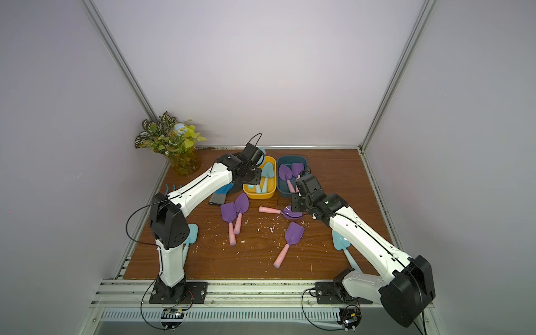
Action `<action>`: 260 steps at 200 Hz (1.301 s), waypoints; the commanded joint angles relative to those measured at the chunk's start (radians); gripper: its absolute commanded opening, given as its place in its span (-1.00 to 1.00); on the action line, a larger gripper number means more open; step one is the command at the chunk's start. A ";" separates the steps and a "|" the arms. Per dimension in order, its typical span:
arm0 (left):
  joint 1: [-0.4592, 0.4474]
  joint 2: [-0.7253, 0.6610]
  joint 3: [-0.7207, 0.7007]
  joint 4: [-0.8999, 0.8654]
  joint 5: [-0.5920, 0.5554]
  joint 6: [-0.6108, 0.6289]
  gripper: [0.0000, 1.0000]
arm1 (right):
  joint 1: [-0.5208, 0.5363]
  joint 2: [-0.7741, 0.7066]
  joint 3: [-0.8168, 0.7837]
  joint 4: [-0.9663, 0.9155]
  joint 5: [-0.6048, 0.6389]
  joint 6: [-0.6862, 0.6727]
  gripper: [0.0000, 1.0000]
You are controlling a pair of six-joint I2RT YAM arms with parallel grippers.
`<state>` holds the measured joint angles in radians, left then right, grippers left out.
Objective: Sort the small shovels by color and place them into the storage box
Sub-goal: Pick up the shovel from the center of the board, then place the shovel in the storage box.
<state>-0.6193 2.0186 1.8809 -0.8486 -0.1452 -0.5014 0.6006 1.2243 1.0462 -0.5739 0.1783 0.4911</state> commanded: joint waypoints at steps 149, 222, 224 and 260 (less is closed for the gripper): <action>0.039 0.317 0.244 -0.024 0.062 -0.026 -0.94 | -0.007 0.034 0.057 -0.066 0.023 -0.046 -0.04; 0.039 0.339 0.247 -0.023 0.073 -0.029 -0.88 | -0.008 0.034 0.058 -0.073 0.028 -0.052 -0.03; 0.039 0.339 0.246 -0.024 0.073 -0.028 -0.88 | -0.008 0.034 0.058 -0.072 0.027 -0.052 -0.03; 0.039 0.341 0.232 -0.023 0.070 -0.026 -0.84 | -0.009 0.040 0.059 -0.072 0.025 -0.054 -0.03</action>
<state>-0.5861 2.3520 2.0975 -0.8623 -0.0742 -0.5232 0.5980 1.2652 1.0657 -0.6411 0.2024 0.4515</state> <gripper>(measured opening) 0.273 0.483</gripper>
